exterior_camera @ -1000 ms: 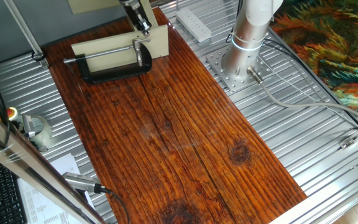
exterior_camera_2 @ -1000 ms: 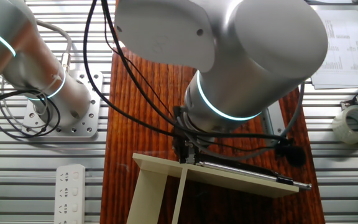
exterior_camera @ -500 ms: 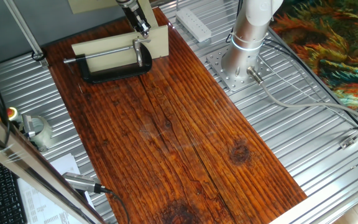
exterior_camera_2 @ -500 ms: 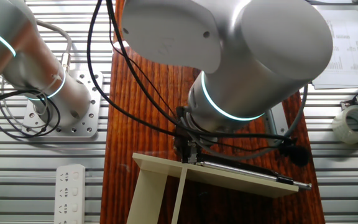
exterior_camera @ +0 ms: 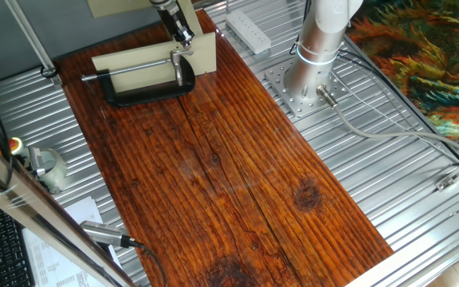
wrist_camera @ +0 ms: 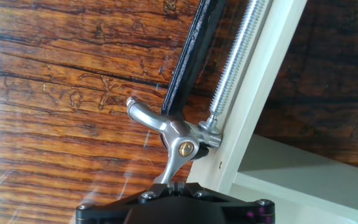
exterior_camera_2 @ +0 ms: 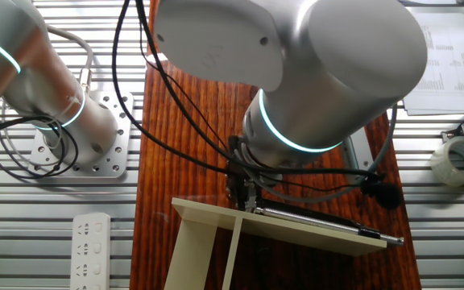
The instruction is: Turn off the water tap
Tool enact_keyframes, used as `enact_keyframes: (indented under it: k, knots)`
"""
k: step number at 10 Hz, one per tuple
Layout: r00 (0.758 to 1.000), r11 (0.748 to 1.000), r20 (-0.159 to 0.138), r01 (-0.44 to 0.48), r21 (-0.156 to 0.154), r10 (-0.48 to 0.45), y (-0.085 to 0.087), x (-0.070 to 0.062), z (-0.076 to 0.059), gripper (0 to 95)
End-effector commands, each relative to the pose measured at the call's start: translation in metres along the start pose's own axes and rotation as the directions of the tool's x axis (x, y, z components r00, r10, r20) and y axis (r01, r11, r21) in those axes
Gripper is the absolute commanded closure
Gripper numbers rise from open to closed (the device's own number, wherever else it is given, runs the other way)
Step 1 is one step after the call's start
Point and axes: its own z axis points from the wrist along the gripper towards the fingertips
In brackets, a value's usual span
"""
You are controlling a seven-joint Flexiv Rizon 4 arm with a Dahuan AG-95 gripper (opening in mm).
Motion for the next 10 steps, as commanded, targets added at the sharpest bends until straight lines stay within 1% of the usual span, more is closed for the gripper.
enact_keyframes:
  k: [1, 10]
  knots:
    - [1.000, 1.000, 0.003, 0.004, 0.000, -0.004, 0.0005, 0.0001, -0.0002, 95.0]
    - [1.000, 1.000, 0.008, 0.017, 0.000, -0.017, 0.0014, -0.0007, -0.0002, 95.0]
